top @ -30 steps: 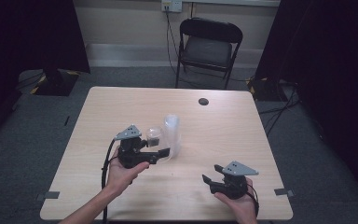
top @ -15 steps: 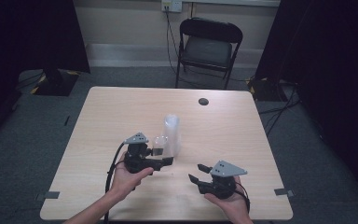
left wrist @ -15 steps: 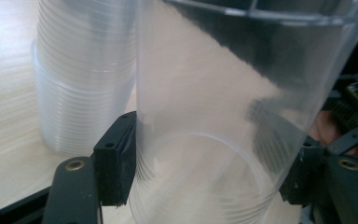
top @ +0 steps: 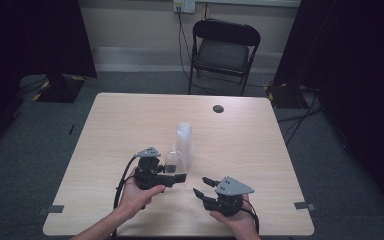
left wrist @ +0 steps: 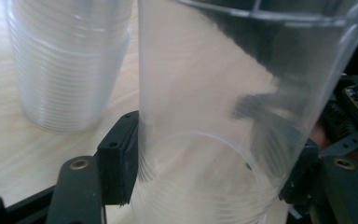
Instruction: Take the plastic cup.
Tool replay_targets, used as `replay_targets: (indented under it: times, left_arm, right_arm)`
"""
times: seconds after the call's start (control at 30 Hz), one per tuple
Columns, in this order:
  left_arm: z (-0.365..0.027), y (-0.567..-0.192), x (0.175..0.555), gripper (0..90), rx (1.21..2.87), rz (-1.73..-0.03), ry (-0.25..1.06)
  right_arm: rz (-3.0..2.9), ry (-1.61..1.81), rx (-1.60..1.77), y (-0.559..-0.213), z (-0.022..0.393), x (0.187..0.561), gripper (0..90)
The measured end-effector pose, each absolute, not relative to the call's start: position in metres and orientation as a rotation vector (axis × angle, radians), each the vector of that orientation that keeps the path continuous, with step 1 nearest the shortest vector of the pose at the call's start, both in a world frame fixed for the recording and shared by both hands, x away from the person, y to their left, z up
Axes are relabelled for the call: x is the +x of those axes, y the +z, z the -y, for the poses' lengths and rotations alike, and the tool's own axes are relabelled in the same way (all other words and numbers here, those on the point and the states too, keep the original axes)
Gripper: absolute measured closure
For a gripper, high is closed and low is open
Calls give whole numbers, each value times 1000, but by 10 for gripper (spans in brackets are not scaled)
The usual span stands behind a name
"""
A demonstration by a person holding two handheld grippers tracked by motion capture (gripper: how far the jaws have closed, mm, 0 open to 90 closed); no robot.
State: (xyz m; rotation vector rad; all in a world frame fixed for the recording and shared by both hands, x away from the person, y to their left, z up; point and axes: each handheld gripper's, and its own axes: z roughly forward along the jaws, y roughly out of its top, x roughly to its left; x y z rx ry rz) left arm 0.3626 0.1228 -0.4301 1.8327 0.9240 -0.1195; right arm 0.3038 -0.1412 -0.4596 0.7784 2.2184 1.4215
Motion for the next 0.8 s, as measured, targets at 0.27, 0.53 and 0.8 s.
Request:
replay_targets:
  times: [0.27,0.53,0.8]
  left_arm:
    - [-120,-433,361,365,1812,-957,-191]
    - [-121,-434,360,365,1771,-980,-266]
    - [-121,-433,360,363,1728,-991,-331]
  right_arm:
    - [-2186,1460,741,-459,138,302,571]
    - [-2188,1464,720,-460,134,303,588]
    - [-2149,1503,682,-459,129,302,636]
